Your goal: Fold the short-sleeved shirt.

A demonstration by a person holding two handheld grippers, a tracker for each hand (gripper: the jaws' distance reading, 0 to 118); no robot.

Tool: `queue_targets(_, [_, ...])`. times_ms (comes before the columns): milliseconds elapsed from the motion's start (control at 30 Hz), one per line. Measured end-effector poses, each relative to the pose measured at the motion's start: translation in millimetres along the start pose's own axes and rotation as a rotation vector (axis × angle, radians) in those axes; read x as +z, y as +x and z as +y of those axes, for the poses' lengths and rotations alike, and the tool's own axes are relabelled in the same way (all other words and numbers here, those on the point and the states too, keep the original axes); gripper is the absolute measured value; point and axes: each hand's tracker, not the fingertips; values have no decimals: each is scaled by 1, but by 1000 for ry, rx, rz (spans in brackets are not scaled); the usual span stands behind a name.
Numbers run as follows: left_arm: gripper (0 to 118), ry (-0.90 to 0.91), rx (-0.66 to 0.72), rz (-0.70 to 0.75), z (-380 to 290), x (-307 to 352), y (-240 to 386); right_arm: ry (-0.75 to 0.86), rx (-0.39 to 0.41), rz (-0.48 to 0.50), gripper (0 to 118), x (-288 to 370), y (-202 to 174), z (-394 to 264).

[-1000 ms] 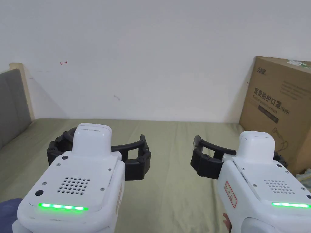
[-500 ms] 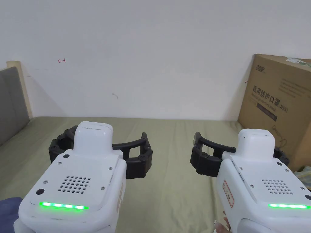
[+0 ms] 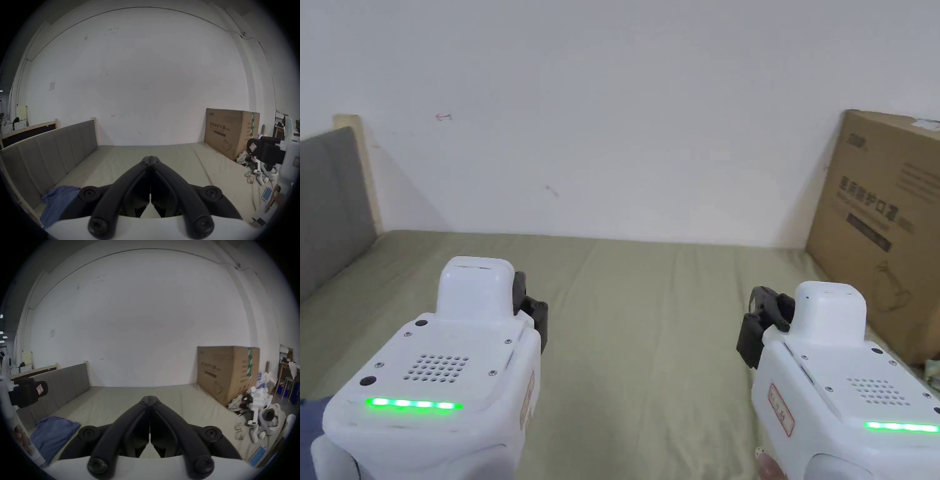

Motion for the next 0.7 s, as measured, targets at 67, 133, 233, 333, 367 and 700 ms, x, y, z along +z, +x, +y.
queue_targets(67, [0,-13,6,23,-4,12,-31,-40,-26,62,1,-12,-25,-4])
queue_targets(133, [0,-30,10,126,-9,29,-68,-67,-37,142,1,-21,-60,-12])
queue_targets(233, [0,-53,36,307,-16,62,-135,-109,-28,302,1,-30,-128,-23])
queue_targets(333, [0,-62,94,466,-24,98,-194,-145,-10,473,1,-30,-194,-33])
queue_targets(367, [0,-65,108,514,-27,110,-210,-166,-12,534,1,-30,-218,-37])
queue_targets(700, [0,-313,218,461,-71,95,-283,-284,10,667,1,-39,-300,-67])
